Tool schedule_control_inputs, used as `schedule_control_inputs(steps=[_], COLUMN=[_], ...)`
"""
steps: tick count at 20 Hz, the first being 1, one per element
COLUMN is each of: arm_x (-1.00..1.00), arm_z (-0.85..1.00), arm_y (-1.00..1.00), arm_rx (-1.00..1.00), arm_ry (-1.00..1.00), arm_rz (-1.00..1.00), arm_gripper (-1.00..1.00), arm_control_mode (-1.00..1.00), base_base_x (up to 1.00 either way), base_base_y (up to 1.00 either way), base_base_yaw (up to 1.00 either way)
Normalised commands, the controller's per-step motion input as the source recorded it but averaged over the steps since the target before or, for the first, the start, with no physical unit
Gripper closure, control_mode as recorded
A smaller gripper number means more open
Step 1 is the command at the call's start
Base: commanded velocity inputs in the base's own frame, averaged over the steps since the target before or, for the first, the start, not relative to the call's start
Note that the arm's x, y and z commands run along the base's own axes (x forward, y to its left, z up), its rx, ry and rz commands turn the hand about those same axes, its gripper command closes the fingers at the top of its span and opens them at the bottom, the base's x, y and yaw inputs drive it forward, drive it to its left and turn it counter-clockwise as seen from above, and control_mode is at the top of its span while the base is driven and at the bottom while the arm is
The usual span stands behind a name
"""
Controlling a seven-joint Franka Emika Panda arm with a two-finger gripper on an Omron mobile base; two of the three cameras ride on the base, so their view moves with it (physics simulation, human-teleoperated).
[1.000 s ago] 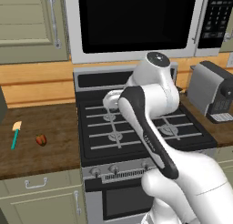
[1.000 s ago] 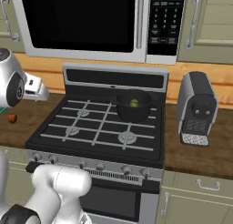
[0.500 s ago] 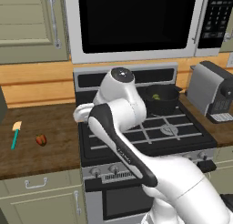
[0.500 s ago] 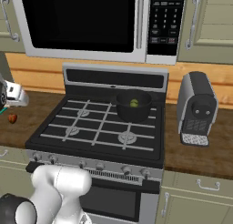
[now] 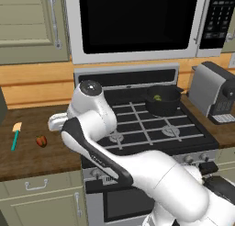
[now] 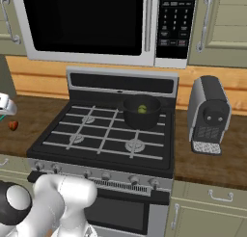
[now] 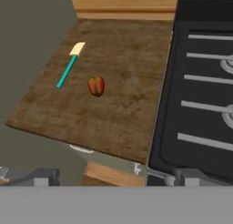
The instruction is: Put the bell pepper and lime in the pot. Retrieve the spatula and lightly stir the vegetables in the pot.
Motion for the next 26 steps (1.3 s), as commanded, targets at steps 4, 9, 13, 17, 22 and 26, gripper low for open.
schedule_control_inputs(steps=[4,9,13,17,22,26], arm_x=[0.38,0.36,0.27,0.38,0.44,0.43], arm_z=[-0.17,-0.31,-0.32,-0.43,-0.39,-0.27], arm_y=[0.55,0.42,0.19,0.27,0.43,0.52], arm_rx=[0.0,0.01,0.0,-0.01,-0.02,-0.06], arm_ry=[0.07,0.02,0.0,0.0,0.0,0.0], arm_rz=[0.05,0.0,0.0,0.0,0.0,0.0], arm_gripper=[-1.0,-1.0,-1.0,-1.0,-1.0,-1.0], arm_control_mode=[-1.0,-1.0,-1.0,-1.0,-1.0,-1.0], base_base_x=[0.0,0.0,0.0,0.0,0.0,0.0], base_base_y=[0.0,0.0,0.0,0.0,0.0,0.0], base_base_yaw=[0.0,0.0,0.0,0.0,0.0,0.0])
